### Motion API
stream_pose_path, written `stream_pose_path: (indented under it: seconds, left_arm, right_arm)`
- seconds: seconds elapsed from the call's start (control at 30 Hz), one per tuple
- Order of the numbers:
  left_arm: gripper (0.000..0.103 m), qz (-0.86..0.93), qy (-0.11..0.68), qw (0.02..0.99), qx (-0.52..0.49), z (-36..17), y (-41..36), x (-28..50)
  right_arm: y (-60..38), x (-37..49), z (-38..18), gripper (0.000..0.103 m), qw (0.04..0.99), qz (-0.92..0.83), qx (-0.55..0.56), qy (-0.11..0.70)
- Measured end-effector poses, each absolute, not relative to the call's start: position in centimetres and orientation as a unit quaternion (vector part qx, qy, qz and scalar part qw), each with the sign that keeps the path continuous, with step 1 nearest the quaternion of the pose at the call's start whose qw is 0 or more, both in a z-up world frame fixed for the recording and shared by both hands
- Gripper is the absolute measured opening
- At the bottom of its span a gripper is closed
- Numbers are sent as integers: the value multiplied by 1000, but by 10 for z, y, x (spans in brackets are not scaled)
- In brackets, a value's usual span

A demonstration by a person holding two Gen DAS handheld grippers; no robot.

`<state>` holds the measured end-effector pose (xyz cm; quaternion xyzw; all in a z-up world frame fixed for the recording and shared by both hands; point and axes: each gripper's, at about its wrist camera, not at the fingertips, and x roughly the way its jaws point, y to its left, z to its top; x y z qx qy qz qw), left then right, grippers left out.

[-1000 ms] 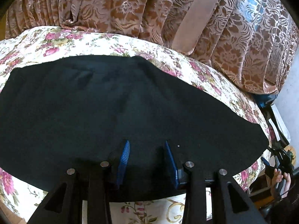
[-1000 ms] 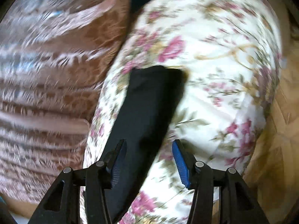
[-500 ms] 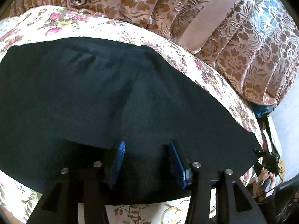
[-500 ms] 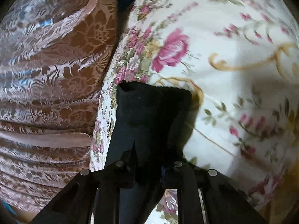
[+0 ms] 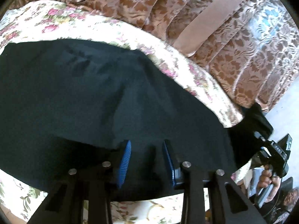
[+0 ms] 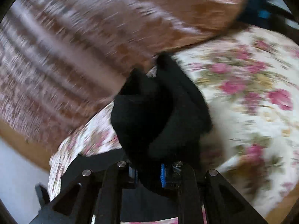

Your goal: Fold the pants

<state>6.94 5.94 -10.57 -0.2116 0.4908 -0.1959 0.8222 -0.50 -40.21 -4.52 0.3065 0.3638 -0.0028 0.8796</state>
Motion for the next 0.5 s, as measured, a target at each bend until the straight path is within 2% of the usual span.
stream_pose_path:
  seconds: [0.3, 0.5]
  left_arm:
    - [32, -270, 474, 804, -235, -89, 53, 68]
    - [36, -278, 482, 792, -250, -90, 45, 75]
  right_arm:
    - [-249, 26, -70, 17, 863, 123, 201, 446]
    - [-186, 27, -102, 17, 850, 151, 128, 488]
